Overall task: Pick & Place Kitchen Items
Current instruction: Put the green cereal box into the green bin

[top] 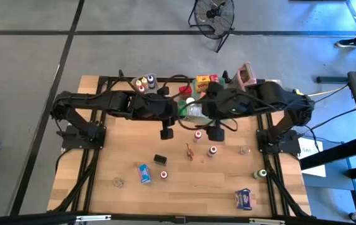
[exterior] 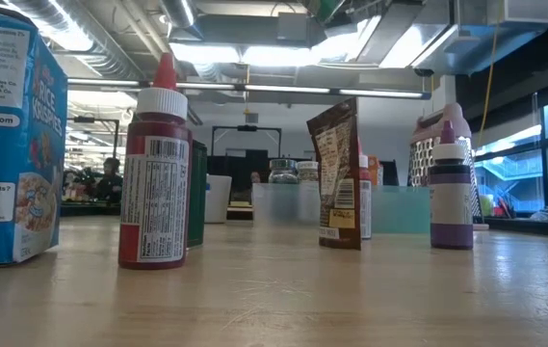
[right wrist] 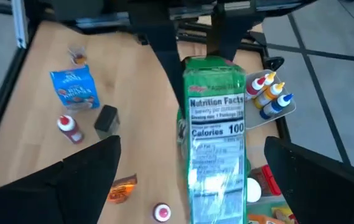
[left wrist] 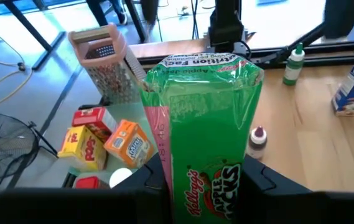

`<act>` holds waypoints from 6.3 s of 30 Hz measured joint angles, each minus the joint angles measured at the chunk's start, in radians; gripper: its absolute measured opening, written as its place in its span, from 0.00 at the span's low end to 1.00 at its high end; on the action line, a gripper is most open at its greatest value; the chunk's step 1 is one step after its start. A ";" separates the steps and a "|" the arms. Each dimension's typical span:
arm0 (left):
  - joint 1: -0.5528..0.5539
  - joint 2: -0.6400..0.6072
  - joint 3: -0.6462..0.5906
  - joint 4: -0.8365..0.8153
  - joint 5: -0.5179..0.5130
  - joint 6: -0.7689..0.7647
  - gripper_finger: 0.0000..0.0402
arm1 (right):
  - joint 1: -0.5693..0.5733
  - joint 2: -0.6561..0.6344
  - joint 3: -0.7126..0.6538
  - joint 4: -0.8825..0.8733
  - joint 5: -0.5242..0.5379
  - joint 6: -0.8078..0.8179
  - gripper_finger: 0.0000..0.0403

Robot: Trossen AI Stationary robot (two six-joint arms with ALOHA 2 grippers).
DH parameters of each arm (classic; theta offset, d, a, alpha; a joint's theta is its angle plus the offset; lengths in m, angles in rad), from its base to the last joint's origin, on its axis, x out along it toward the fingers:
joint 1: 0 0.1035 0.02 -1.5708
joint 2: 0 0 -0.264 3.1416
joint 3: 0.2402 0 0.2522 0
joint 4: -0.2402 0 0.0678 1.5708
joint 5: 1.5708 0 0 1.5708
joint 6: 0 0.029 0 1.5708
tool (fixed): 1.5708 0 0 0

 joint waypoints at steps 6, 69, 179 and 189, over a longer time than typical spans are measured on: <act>0.002 0.000 0.000 -0.002 0.003 -0.001 0.23 | -0.054 0.045 0.000 0.004 -0.004 -0.033 0.99; 0.002 0.000 -0.001 0.012 -0.013 -0.019 0.40 | -0.153 0.083 0.000 -0.014 -0.250 -0.131 0.32; 0.644 -0.299 -0.252 -0.359 0.523 0.502 0.53 | -0.819 -0.570 -2.136 2.065 -0.563 0.149 0.32; 0.644 -0.299 -0.252 -0.358 0.546 0.502 0.53 | -0.819 -0.465 -2.136 2.169 -0.576 0.121 0.32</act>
